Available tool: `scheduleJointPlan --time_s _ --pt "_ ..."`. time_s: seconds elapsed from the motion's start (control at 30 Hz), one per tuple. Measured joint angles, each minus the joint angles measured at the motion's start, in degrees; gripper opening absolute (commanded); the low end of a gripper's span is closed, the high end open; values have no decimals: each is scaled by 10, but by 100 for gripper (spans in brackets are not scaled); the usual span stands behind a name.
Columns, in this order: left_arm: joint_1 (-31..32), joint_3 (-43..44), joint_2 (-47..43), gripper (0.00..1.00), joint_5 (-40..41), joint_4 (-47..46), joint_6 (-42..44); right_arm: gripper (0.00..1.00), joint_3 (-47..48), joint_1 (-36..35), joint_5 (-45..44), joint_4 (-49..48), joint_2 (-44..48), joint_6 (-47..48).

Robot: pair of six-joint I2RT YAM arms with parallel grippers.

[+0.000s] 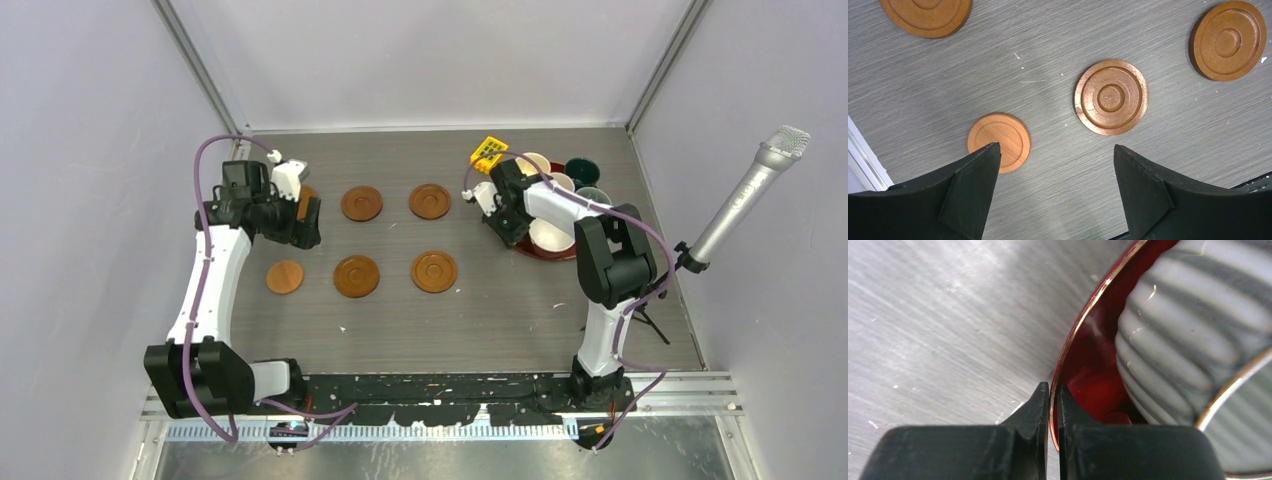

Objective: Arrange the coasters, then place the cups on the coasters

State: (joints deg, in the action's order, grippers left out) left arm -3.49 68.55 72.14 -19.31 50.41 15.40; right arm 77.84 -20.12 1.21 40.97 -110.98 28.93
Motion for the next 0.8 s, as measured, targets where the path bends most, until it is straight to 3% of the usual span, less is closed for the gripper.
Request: scheduleJointPlan --time_s 0.8 --pt "0 -15 -41 86 -2 1 0 1 -146 -113 13 -4 110 -32"
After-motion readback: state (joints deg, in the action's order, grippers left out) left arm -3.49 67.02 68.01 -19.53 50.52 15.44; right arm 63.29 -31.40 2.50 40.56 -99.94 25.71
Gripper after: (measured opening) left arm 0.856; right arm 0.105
